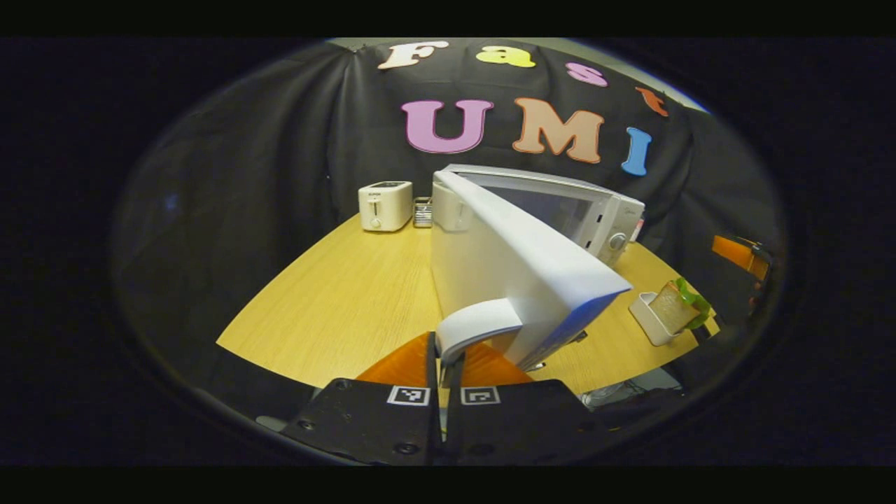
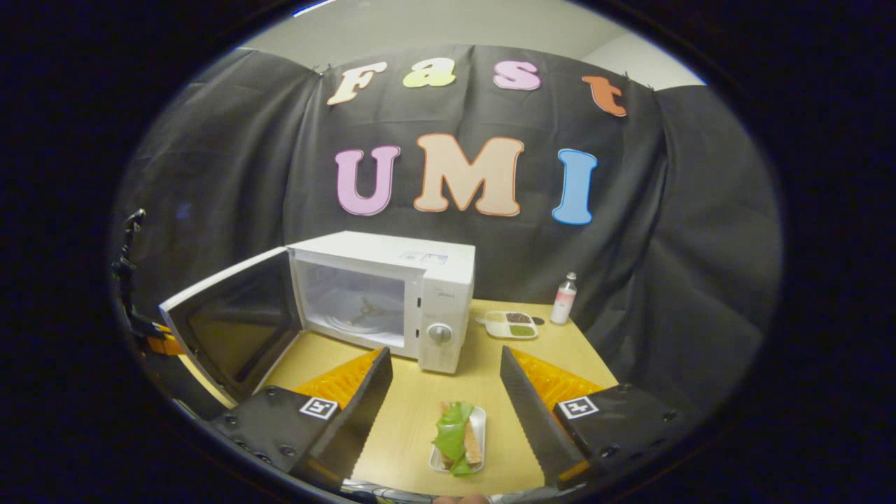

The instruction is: Open the microwave oven with the left hand, put the food in, and close the microwave oven.

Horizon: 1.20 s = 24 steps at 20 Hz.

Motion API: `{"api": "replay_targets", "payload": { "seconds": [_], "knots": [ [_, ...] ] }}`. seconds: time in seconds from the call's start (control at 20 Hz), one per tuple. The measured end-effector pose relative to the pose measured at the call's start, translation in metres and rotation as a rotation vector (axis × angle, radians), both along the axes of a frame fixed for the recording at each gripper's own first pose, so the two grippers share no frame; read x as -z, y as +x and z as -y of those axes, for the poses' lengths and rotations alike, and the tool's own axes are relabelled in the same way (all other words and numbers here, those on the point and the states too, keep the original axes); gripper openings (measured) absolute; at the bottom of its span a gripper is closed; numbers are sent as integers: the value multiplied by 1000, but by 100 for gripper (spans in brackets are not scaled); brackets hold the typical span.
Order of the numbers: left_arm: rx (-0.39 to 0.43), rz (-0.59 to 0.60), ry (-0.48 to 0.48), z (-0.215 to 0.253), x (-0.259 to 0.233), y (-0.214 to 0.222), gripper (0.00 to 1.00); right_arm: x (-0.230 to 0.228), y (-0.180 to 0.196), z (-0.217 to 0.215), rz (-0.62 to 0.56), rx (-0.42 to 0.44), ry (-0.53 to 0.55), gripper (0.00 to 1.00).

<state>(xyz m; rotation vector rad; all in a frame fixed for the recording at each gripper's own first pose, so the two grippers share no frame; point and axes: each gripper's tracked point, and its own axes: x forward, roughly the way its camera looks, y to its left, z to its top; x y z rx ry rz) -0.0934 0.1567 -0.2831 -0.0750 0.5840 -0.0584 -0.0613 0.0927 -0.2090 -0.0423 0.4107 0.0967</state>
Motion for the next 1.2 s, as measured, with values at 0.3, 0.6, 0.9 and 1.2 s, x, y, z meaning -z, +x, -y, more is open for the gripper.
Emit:
{"api": "replay_targets", "payload": {
  "seconds": [0.3,0.6,0.9,1.2],
  "knots": [
    [-7,-12,-36,6,0,-1,1,61,-5,7,-150,6,-15,98],
    [-6,-16,-46,7,1,0,13,127,-21,13,-335,7,-69,99],
    [46,41,-53,8,-15,4,42,158,-31,11,-450,37,-27,78],
    [68,65,-51,8,-29,-4,100,163,-31,7,-484,59,2,46]
  ]
}}
